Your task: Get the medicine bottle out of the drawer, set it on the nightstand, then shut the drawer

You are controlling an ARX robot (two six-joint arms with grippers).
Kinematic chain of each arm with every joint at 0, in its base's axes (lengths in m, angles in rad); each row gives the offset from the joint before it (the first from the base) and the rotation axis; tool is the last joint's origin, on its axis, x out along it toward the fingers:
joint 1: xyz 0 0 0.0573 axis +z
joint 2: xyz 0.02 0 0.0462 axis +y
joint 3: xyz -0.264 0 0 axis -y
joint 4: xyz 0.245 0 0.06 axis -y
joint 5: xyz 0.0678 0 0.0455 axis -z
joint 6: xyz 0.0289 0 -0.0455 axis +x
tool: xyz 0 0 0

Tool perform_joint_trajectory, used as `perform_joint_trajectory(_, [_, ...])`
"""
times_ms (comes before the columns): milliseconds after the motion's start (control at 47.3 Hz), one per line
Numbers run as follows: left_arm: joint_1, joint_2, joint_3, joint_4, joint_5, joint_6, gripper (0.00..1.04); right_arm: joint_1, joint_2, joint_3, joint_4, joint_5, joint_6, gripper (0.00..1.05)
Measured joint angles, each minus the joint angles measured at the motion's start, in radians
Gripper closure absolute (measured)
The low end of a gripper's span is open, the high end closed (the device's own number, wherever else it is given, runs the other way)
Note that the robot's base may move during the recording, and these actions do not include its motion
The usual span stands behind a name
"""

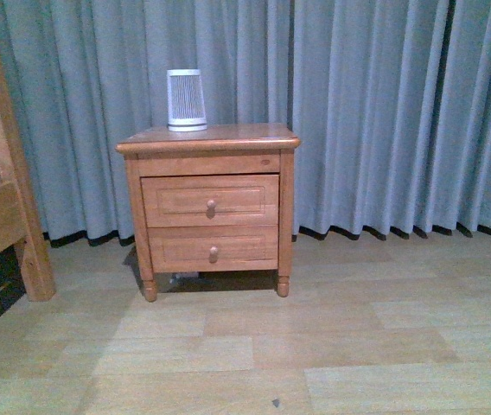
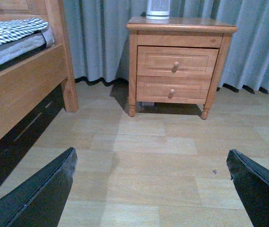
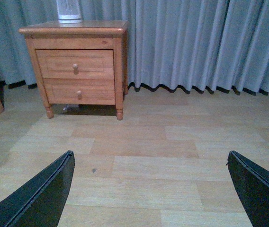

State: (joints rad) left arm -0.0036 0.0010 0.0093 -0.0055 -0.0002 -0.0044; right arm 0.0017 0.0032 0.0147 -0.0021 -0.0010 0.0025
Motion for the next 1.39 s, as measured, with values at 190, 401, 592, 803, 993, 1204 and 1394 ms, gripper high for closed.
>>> perform_joint_trajectory(190, [0.000, 0.000, 0.000, 0.000, 0.000, 0.000, 0.07, 0.000, 0.000, 0.000, 0.000, 0.000, 0.000, 0.07])
perform_joint_trajectory(401, [0.000, 0.000, 0.000, 0.000, 0.000, 0.000, 0.07, 0.000, 0.000, 0.000, 0.000, 0.000, 0.000, 0.07])
perform_joint_trajectory(592, [0.000, 0.000, 0.000, 0.000, 0.000, 0.000, 0.07, 0.000, 0.000, 0.000, 0.000, 0.000, 0.000, 0.07])
perform_joint_trajectory(803, [0.000, 0.000, 0.000, 0.000, 0.000, 0.000, 0.07, 0.000, 0.000, 0.000, 0.000, 0.000, 0.000, 0.07])
perform_joint_trajectory(993, [0.000, 0.000, 0.000, 0.000, 0.000, 0.000, 0.07, 0.000, 0.000, 0.000, 0.000, 0.000, 0.000, 0.07])
perform_joint_trajectory(1204, [0.000, 0.000, 0.000, 0.000, 0.000, 0.000, 0.07, 0.000, 0.000, 0.000, 0.000, 0.000, 0.000, 0.07])
perform_joint_trajectory(1394, [0.000, 0.000, 0.000, 0.000, 0.000, 0.000, 0.07, 0.000, 0.000, 0.000, 0.000, 0.000, 0.000, 0.07])
